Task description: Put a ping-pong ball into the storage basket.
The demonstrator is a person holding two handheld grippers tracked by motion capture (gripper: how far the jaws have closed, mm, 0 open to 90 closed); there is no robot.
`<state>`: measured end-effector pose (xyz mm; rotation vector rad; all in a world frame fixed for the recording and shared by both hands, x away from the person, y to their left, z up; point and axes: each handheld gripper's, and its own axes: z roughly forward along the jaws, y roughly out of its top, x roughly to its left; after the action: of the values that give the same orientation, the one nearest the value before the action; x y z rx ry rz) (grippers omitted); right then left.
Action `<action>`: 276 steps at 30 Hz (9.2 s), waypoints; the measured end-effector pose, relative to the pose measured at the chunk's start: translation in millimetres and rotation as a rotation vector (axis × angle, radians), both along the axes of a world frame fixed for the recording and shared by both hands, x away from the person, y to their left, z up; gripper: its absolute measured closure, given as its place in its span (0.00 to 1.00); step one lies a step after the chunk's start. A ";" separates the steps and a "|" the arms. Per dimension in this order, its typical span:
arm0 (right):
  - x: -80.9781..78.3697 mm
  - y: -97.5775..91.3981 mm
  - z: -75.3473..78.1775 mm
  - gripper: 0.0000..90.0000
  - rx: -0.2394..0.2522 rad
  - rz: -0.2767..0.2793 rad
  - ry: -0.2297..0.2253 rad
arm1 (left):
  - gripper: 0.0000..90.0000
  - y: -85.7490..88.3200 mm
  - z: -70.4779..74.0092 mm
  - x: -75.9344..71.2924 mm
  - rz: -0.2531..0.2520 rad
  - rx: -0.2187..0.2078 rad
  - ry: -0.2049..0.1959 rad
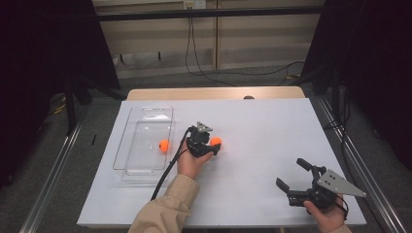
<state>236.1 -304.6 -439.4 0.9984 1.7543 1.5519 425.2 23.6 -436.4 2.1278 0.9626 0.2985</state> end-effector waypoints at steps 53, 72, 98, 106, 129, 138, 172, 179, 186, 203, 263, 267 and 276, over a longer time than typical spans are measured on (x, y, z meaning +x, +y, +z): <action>-0.7 -2.3 0.4 0.01 0.005 -0.006 -0.004 | 0.57 -10.4 -3.6 12.0 -0.002 0.036 0.040; -0.7 -2.3 0.2 0.01 0.000 -0.003 -0.005 | 0.57 -5.8 3.2 9.4 0.005 0.032 0.070; -0.2 0.1 -0.4 0.01 -0.007 0.006 -0.001 | 0.57 1.3 17.4 3.6 -0.002 0.033 0.077; -0.2 0.4 -0.4 0.01 -0.006 0.007 -0.002 | 0.57 4.3 21.2 2.2 0.002 0.034 0.068; -0.3 0.5 0.2 0.01 -0.006 0.009 -0.005 | 0.57 11.6 29.0 0.4 0.006 0.037 0.080; -0.3 0.4 0.2 0.01 -0.006 0.008 -0.005 | 0.57 15.4 32.1 0.4 0.018 0.030 0.083; -0.3 0.5 0.4 0.02 -0.006 0.012 -0.007 | 0.57 26.6 46.4 0.5 0.032 0.040 0.089; -0.2 0.3 0.4 0.01 -0.005 0.011 -0.009 | 0.57 28.7 46.9 1.2 0.030 0.047 0.090; -0.3 0.3 0.3 0.01 -0.004 0.010 -0.008 | 0.57 31.1 49.2 1.2 0.038 0.044 0.090; -0.7 0.0 0.4 0.01 -0.001 0.007 -0.009 | 0.57 34.7 56.4 2.3 0.030 0.059 0.093; -0.6 -0.3 0.6 0.01 0.003 0.008 -0.008 | 0.57 47.5 80.9 4.9 0.032 0.080 0.089; -0.7 -0.1 0.8 0.01 0.005 0.008 -0.008 | 0.57 48.7 82.0 5.1 0.032 0.081 0.089; -0.4 0.0 0.4 0.01 0.005 0.008 -0.007 | 0.57 52.3 84.1 6.0 0.038 0.085 0.090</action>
<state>235.7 -304.6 -438.9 0.9881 1.7529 1.5633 431.2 75.8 -352.2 2.2181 1.0598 0.2686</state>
